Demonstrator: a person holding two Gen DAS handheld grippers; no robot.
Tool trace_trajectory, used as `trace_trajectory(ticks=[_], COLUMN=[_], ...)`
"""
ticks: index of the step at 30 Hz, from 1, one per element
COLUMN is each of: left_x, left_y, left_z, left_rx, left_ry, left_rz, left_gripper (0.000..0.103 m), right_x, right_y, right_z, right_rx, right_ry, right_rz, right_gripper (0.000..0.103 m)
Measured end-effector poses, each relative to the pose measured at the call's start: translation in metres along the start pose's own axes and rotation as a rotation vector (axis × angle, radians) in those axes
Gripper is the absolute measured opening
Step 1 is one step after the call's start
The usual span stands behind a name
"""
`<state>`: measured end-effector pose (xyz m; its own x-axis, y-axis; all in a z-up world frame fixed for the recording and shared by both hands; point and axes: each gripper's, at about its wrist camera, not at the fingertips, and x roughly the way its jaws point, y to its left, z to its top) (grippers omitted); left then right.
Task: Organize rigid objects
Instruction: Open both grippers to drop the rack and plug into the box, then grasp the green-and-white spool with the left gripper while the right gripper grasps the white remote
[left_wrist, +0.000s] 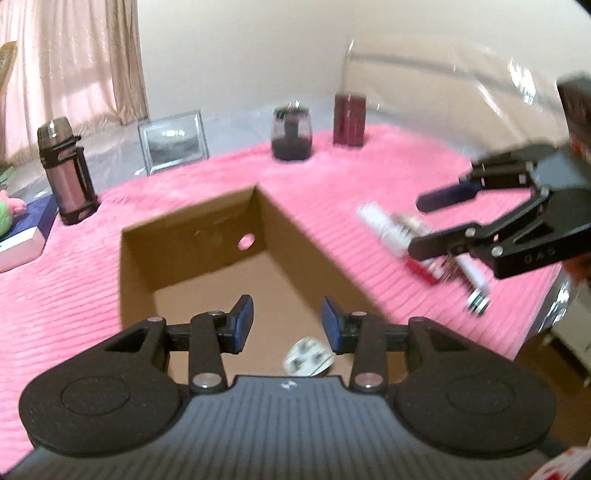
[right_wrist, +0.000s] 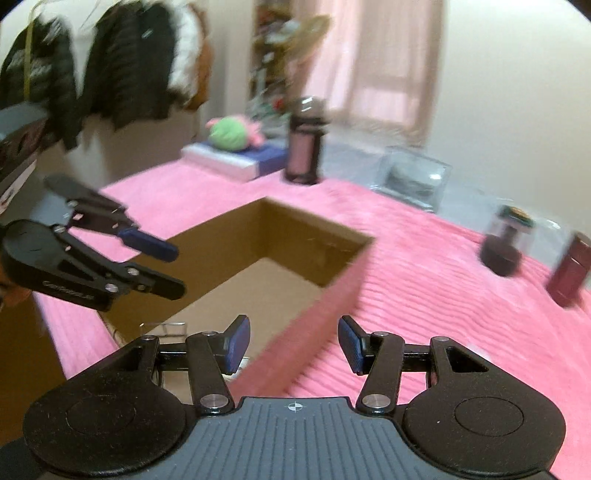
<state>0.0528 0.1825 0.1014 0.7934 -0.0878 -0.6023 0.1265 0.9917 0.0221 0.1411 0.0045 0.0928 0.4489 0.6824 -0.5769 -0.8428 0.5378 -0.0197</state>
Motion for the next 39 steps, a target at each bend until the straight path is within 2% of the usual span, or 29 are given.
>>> trace_trajectory(ticks=[7, 12, 17, 21, 26, 35, 39], left_x=[-0.008, 0.004, 0.022, 0.042, 0.07, 0.125, 0.148], left_y=[-0.056, -0.099, -0.14, -0.168, -0.195, -0.22, -0.229], left_z=[0.01, 0.01, 0.003, -0.008, -0.024, -0.048, -0.053], left_rx=[-0.02, -0.018, 0.003, 0.039, 0.1, 0.174, 0.222], left_ry=[-0.104, -0.128, -0.121, -0.091, -0.048, 0.023, 0.044], left_rz=[-0.016, -0.039, -0.085, -0.145, -0.176, -0.24, -0.25], left_gripper=[0.048, 0.06, 0.064, 0.065, 0.065, 0.065, 0.059], right_x=[-0.071, -0.114, -0.14, -0.152, -0.161, -0.14, -0.134], right_y=[-0.039, -0.061, -0.073, -0.087, -0.094, -0.113, -0.121], right_z=[-0.042, -0.084, -0.127, -0.156, -0.182, -0.199, -0.205], right_rx=[0.173, 0.311, 0.401, 0.471, 0.51, 0.573, 0.59], right_ry=[-0.083, -0.113, -0.101, -0.072, -0.044, -0.006, 0.008], right_rz=[-0.172, -0.296, -0.388, -0.412, -0.438, -0.441, -0.438], right_gripper=[0.049, 0.05, 0.053, 0.055, 0.055, 0.055, 0.055])
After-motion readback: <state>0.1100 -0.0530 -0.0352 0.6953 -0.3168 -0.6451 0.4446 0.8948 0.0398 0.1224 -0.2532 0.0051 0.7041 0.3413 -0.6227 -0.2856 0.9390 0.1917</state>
